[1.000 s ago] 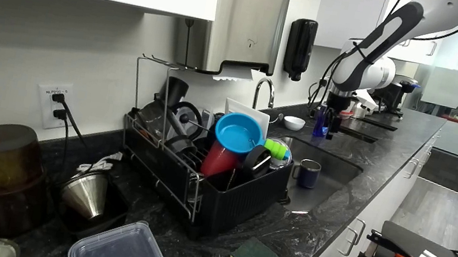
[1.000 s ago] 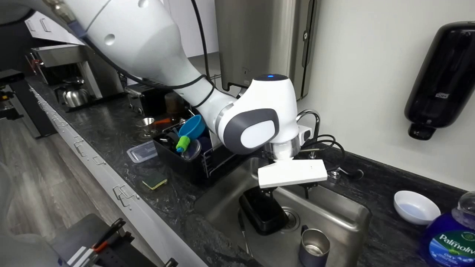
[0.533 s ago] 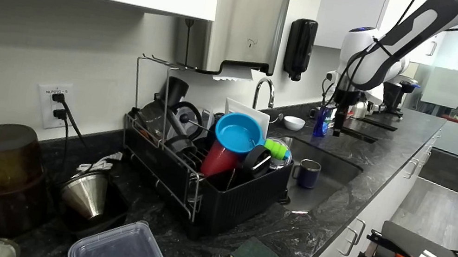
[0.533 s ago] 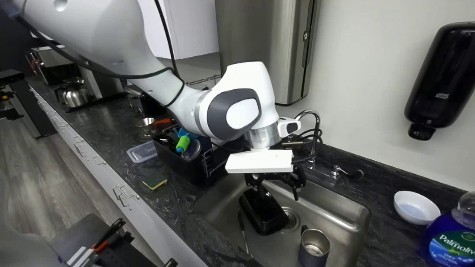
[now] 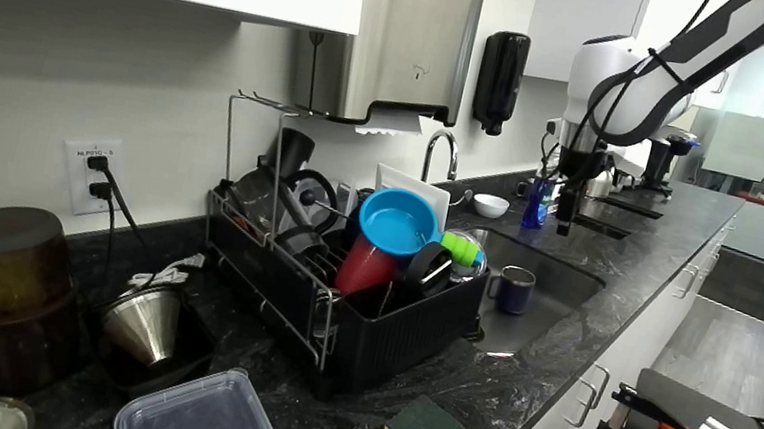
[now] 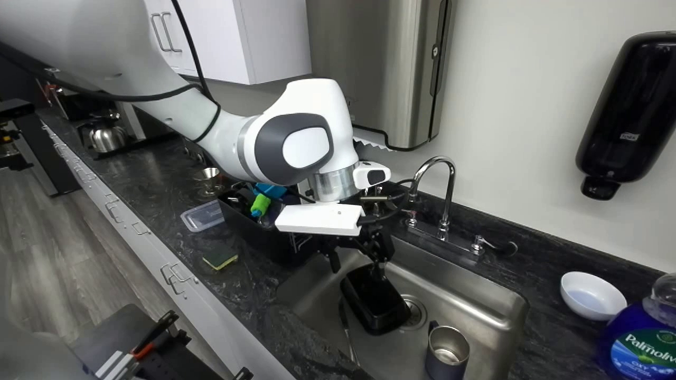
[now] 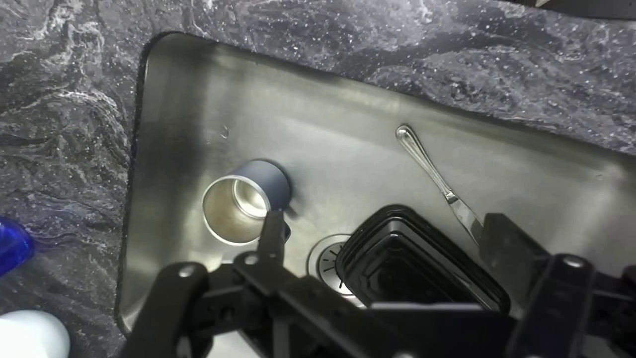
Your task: Put the blue cup in the sink
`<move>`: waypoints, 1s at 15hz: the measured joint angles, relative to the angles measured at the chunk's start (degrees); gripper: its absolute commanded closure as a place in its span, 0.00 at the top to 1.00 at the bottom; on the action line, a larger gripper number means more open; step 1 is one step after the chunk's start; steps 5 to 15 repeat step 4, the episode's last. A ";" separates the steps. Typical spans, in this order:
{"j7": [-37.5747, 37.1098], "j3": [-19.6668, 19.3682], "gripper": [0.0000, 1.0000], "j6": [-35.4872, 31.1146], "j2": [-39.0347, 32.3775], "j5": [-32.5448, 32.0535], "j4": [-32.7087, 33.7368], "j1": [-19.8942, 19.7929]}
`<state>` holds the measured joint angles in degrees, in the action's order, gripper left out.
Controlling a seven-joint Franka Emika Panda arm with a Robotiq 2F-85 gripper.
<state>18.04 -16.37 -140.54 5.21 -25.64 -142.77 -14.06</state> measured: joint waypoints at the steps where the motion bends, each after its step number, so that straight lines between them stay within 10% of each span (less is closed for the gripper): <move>1: 0.04 0.05 1.00 0.10 0.45 0.10 -0.36 0.01; 15: 0.09 0.05 1.00 0.18 0.65 0.12 -0.48 0.00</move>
